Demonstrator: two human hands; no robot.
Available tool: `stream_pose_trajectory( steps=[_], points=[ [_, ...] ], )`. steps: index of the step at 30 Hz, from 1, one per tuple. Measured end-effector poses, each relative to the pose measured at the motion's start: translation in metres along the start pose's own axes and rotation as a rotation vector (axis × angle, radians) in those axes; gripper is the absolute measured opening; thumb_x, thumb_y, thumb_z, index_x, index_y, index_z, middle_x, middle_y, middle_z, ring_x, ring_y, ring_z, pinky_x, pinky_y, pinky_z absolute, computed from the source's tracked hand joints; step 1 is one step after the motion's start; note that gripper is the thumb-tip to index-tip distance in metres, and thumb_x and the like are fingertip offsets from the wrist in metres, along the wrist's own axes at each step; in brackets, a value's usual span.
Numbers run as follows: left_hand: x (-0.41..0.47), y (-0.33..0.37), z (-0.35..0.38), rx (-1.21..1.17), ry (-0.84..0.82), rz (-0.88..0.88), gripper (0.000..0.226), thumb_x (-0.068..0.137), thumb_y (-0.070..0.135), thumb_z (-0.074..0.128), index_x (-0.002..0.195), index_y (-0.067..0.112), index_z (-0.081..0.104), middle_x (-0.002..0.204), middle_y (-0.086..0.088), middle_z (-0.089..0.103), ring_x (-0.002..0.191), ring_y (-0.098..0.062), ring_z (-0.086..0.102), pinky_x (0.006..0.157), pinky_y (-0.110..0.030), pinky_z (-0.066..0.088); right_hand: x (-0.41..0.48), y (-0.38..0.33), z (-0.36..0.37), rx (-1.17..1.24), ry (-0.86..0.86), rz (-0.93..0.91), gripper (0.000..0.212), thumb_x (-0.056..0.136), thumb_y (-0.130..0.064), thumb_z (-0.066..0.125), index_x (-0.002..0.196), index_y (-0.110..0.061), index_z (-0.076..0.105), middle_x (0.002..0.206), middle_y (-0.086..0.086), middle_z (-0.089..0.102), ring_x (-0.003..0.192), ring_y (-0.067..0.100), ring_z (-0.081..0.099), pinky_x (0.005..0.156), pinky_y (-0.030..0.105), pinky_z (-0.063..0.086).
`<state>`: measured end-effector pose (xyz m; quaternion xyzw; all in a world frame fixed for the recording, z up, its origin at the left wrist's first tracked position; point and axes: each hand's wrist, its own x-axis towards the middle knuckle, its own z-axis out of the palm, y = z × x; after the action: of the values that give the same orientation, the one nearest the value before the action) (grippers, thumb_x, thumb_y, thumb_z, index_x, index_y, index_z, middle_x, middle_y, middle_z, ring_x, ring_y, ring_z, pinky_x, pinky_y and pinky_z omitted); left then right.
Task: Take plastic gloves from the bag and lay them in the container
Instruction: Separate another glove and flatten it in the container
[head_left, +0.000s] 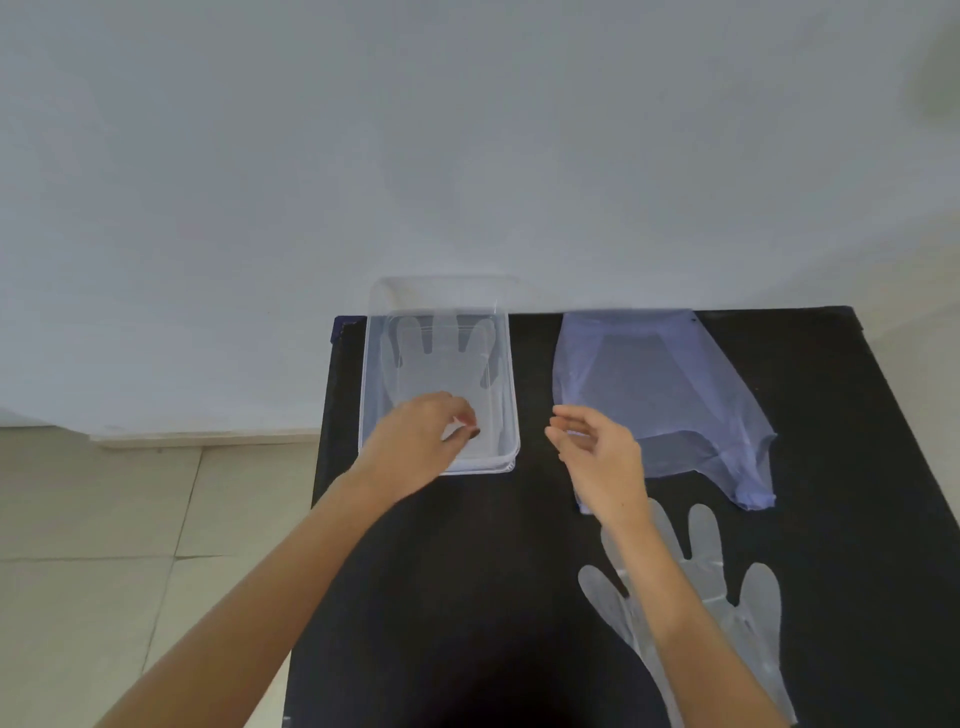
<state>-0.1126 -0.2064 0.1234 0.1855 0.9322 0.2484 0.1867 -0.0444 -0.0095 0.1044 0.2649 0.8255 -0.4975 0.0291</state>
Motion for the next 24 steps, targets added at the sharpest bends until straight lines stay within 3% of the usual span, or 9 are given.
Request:
stream_pose_trajectory(
  steps=[5, 8, 13, 17, 24],
  points=[
    [-0.040, 0.047, 0.047, -0.361, 0.047, -0.049, 0.015, 0.092, 0.020, 0.058, 0.098, 0.019, 0.071, 0.097, 0.010, 0.069, 0.087, -0.003, 0.061, 0.086, -0.015, 0.044, -0.050, 0.046, -0.054, -0.001, 0.088, 0.100, 0.027, 0.089, -0.016, 0.066, 0.116, -0.016, 0.068, 0.110, 0.000, 0.071, 0.100, 0.013, 0.067, 0.092, 0.025, 0.049],
    [-0.057, 0.065, 0.088, -0.536, 0.021, -0.172, 0.014, 0.089, 0.019, 0.060, 0.093, 0.020, 0.073, 0.092, 0.009, 0.074, 0.087, -0.002, 0.066, 0.084, -0.016, 0.048, -0.074, 0.087, -0.087, -0.022, 0.123, 0.186, 0.026, 0.088, -0.017, 0.068, 0.114, -0.021, 0.068, 0.108, -0.003, 0.072, 0.099, 0.011, 0.067, 0.097, 0.033, 0.052],
    [-0.090, 0.085, 0.164, -0.743, -0.027, -0.457, 0.013, 0.090, 0.016, 0.059, 0.092, 0.014, 0.072, 0.084, 0.004, 0.074, 0.081, -0.010, 0.068, 0.082, -0.026, 0.053, -0.099, 0.153, -0.139, -0.101, 0.131, 0.305, 0.025, 0.087, -0.012, 0.068, 0.112, -0.009, 0.069, 0.102, 0.005, 0.073, 0.094, 0.019, 0.067, 0.094, 0.030, 0.049],
    [-0.121, 0.120, 0.229, -0.903, -0.003, -0.701, 0.016, 0.093, 0.010, 0.054, 0.096, 0.005, 0.069, 0.089, -0.007, 0.073, 0.081, -0.019, 0.067, 0.079, -0.032, 0.054, -0.113, 0.210, -0.175, -0.133, 0.059, 0.431, 0.027, 0.085, -0.012, 0.070, 0.111, -0.005, 0.069, 0.103, 0.009, 0.072, 0.097, 0.024, 0.065, 0.089, 0.030, 0.047],
    [-0.146, 0.182, 0.284, -1.120, 0.125, -0.946, 0.026, 0.094, 0.002, 0.050, 0.118, -0.001, 0.061, 0.109, -0.015, 0.067, 0.104, -0.026, 0.063, 0.095, -0.037, 0.051, -0.122, 0.254, -0.198, -0.059, -0.046, 0.478, 0.033, 0.086, -0.012, 0.067, 0.119, -0.007, 0.064, 0.112, 0.009, 0.069, 0.102, 0.022, 0.063, 0.094, 0.033, 0.047]
  ],
)
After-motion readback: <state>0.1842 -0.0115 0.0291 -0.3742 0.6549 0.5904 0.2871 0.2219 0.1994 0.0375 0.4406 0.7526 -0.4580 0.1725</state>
